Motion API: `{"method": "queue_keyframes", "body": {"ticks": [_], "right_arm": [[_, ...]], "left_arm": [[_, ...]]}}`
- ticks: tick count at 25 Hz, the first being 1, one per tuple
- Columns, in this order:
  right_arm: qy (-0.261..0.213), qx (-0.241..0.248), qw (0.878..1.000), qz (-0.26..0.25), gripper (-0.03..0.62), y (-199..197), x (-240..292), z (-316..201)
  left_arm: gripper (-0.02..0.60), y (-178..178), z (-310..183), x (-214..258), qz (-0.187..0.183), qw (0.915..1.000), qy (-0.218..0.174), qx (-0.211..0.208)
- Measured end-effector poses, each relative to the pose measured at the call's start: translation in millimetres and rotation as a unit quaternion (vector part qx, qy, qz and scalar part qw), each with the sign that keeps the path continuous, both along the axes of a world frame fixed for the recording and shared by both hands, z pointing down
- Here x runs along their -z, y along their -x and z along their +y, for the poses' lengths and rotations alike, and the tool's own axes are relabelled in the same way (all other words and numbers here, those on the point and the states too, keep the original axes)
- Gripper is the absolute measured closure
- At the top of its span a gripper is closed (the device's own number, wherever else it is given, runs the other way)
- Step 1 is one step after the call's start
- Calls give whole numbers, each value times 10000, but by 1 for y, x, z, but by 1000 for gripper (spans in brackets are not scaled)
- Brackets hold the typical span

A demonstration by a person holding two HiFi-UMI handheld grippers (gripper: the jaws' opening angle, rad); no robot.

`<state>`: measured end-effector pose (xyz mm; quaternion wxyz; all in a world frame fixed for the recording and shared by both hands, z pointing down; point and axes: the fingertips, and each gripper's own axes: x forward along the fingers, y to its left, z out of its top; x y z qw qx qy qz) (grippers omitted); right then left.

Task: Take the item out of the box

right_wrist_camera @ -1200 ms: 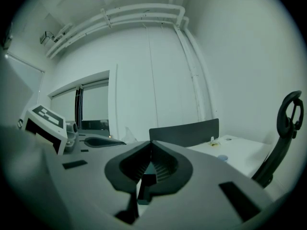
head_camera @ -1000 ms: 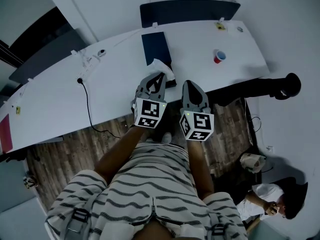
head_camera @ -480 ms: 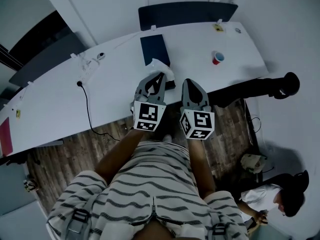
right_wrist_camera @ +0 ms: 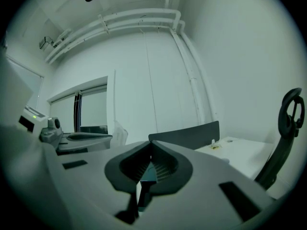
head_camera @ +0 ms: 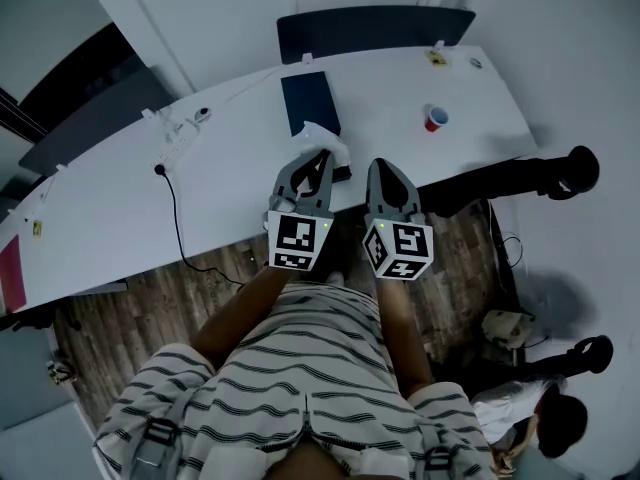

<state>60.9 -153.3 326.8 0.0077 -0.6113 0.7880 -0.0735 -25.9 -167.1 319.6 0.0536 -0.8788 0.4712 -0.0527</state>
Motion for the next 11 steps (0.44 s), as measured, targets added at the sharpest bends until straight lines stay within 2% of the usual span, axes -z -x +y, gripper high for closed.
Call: {"method": "queue_keyframes", "body": {"ticks": [11], "right_arm": [[9,18,9999,-114,576,-3,-3,1]], "left_arm": [[552,-3,3,3,45,10000,-45,-1]]}}
